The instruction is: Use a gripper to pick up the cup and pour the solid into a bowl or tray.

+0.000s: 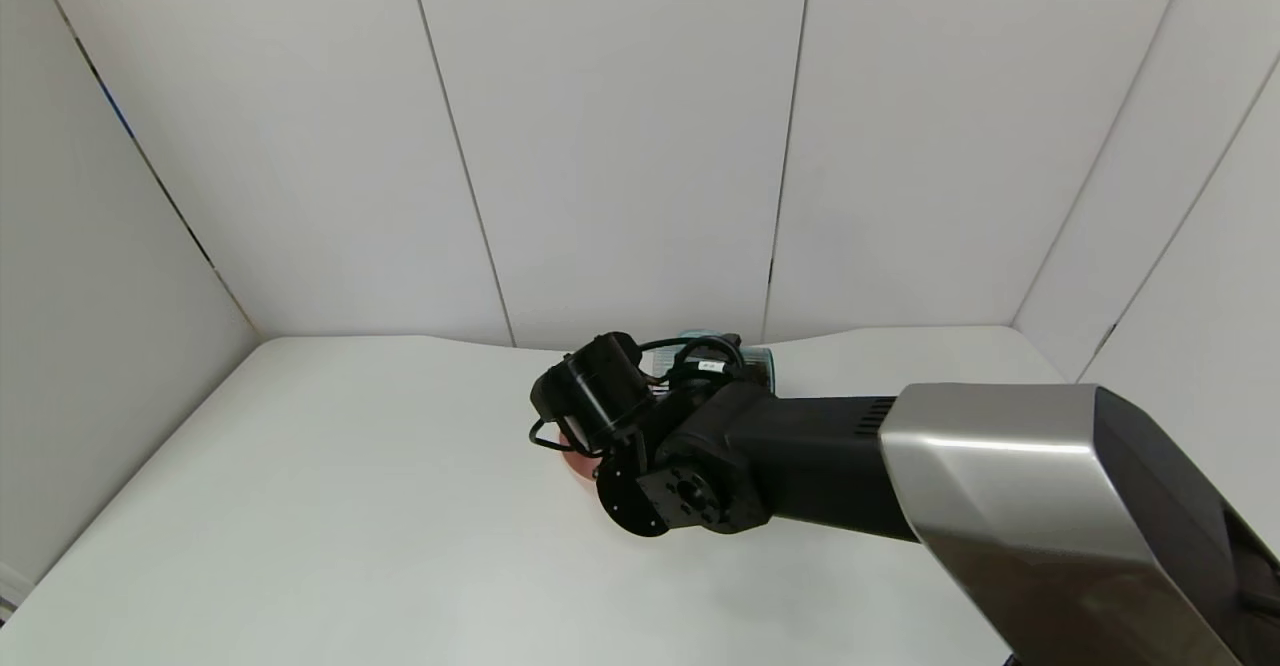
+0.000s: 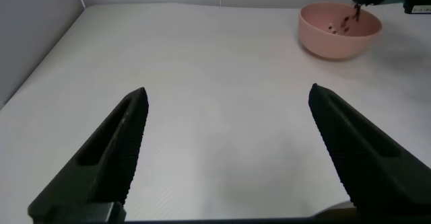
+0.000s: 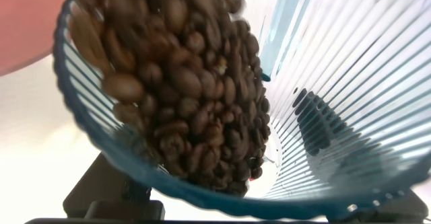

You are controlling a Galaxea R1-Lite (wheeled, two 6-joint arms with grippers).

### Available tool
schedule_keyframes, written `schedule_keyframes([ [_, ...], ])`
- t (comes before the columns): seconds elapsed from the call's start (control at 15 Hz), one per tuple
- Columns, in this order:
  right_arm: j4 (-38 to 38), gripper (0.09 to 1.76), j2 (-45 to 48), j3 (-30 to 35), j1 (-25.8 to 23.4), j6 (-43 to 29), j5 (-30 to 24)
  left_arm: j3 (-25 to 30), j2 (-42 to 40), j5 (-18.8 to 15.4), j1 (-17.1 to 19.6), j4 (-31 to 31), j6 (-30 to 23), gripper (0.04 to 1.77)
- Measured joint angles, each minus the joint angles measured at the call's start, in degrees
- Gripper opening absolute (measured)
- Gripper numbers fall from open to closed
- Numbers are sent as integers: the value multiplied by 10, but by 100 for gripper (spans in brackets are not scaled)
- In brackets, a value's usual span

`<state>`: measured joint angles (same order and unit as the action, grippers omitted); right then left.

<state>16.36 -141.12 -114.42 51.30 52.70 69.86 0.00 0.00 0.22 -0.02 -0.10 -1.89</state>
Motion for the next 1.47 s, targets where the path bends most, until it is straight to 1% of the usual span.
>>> schedule_keyframes([
  [0.33,2,134,-1,0,1,2,1,0,0,0,0,0,0,172],
  [0.6,0,134,-2,0,1,6,16,0,0,0,0,0,0,172],
  [1.47,-1,134,-18,0,4,9,16,0,0,0,0,0,0,172],
])
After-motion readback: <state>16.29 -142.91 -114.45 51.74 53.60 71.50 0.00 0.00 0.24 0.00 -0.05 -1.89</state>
